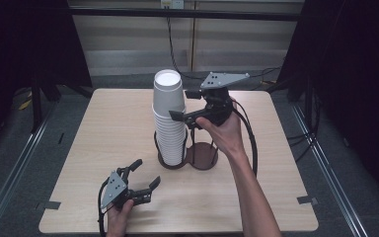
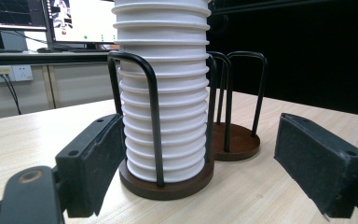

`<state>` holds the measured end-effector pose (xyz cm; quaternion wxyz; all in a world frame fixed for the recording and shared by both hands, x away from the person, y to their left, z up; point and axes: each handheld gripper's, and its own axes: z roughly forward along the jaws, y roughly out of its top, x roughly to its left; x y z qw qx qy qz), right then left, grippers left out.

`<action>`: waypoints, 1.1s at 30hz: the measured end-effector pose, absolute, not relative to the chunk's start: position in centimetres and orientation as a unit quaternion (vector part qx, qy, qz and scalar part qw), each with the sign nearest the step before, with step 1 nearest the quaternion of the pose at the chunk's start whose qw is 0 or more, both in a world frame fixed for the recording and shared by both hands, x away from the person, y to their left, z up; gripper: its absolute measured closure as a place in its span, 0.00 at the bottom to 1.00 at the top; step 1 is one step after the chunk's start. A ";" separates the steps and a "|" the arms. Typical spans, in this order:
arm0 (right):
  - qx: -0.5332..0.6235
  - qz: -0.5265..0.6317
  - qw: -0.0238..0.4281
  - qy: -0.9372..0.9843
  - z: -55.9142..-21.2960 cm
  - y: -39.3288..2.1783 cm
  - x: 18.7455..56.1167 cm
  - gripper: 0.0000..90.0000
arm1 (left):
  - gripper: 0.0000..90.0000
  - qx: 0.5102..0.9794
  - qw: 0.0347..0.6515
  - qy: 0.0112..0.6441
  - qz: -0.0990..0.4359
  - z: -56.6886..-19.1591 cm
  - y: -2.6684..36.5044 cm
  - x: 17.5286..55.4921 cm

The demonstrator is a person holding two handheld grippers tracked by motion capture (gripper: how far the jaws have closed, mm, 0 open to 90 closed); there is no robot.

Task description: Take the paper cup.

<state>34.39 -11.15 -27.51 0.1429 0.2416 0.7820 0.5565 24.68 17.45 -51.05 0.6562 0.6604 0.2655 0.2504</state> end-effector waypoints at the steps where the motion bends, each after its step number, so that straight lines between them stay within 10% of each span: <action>1: 0.242 0.556 0.143 0.782 -27.5 -11.2 34.4 0.16 | 0.17 0.660 0.656 0.265 0.250 -51.0 17.4 24.7; 33: 0.233 0.487 0.132 0.831 -23.4 -8.2 38.0 0.18 | 0.17 0.663 0.654 0.263 0.254 -51.0 17.5 24.7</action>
